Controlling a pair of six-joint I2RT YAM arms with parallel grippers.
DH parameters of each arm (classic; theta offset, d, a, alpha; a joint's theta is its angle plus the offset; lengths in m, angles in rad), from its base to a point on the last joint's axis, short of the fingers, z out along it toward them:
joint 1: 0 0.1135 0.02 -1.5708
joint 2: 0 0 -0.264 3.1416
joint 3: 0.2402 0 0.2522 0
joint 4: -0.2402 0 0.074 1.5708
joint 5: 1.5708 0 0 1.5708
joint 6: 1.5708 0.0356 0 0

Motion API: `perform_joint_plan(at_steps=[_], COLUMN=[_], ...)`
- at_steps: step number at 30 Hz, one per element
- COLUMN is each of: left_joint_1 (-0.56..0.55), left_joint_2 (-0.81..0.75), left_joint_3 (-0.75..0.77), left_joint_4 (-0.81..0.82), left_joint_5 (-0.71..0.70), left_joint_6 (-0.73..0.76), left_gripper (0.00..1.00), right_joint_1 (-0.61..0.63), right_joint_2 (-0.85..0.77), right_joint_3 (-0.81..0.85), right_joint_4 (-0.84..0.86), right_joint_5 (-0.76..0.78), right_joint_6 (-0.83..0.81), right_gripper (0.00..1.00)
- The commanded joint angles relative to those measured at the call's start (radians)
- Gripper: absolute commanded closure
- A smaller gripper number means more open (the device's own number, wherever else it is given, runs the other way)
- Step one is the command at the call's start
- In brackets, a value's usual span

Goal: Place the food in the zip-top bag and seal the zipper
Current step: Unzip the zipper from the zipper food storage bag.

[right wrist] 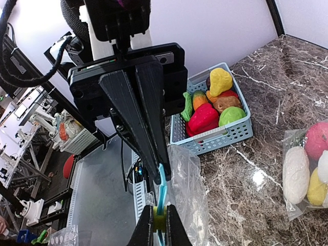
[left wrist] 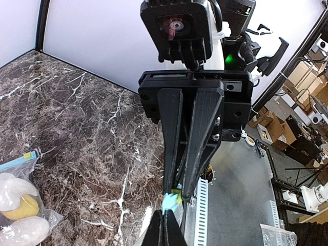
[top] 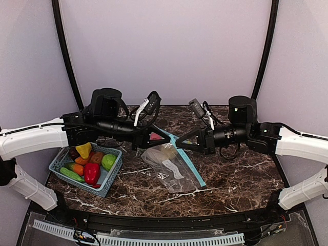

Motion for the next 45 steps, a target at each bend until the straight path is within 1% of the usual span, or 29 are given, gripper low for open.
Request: perform_joint_plan(at_steps=[1, 13, 30, 45], left_joint_1=[0.017, 0.059, 0.123, 0.179], left_joint_2=[-0.051, -0.093, -0.137, -0.15], left_joint_3=[0.004, -0.033, -0.074, -0.096], left_joint_4=[-0.074, -0.083, -0.087, -0.076], left_joint_5=[-0.067, -0.096, -0.095, -0.127], left_joint_6=[0.022, 0.016, 0.005, -0.022], left_gripper=[0.99, 0.99, 0.99, 0.99], right_joint_1=[0.005, 0.005, 0.005, 0.005], right_joint_2=[-0.038, -0.033, 0.014, 0.038], right_joint_3=[-0.012, -0.017, -0.001, 0.003], right_joint_4=[-0.014, -0.02, -0.02, -0.02], right_joint_5=[0.009, 0.02, -0.01, -0.025], right_joint_6=[-0.011, -0.011, -0.009, -0.006], right_gripper=[0.95, 0.95, 0.95, 0.95])
